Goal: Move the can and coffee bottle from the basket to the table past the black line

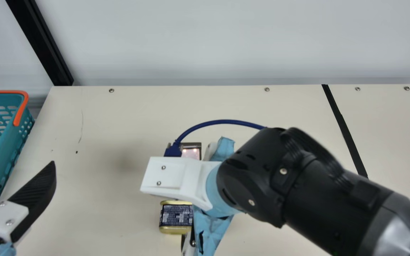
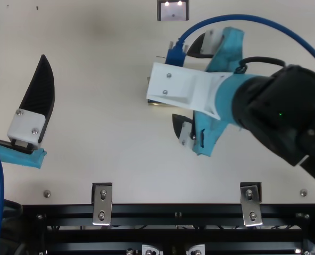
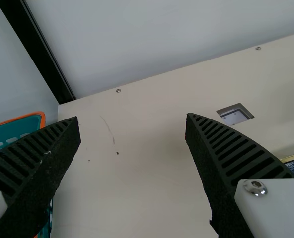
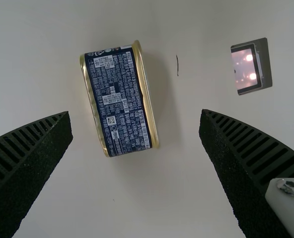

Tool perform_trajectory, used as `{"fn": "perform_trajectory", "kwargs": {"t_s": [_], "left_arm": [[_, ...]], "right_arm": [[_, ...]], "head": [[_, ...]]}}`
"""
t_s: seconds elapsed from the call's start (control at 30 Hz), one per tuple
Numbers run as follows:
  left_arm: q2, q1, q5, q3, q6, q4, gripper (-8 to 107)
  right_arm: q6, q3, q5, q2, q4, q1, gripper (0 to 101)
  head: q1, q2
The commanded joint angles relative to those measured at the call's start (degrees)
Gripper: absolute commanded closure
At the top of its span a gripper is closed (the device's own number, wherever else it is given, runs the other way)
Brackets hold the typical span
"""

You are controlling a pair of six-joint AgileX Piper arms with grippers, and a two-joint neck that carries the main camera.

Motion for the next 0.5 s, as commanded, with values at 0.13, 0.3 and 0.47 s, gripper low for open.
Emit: {"fn": "perform_trajectory", "kwargs": {"t_s": [0.13, 0.3, 0.47], "left_arm": [[0.00, 0.00, 0.00, 0.00, 0.00, 0.00, 9], [0.00, 0.00, 0.00, 0.00, 0.00, 0.00, 9], [0.00, 0.00, 0.00, 0.00, 0.00, 0.00, 9]], "right_arm": [[0.85, -0.80, 0.12, 2.32, -1.37, 1.15, 0], [0.43, -1.39, 0.04, 4.27, -1.95, 1.60, 0], [-1.61, -2.23, 0.21, 6.23, -1.14, 1.57, 0]], "head": [[-0.83, -0.03], [-0.83, -0.03], [-0.83, -0.03]]}}
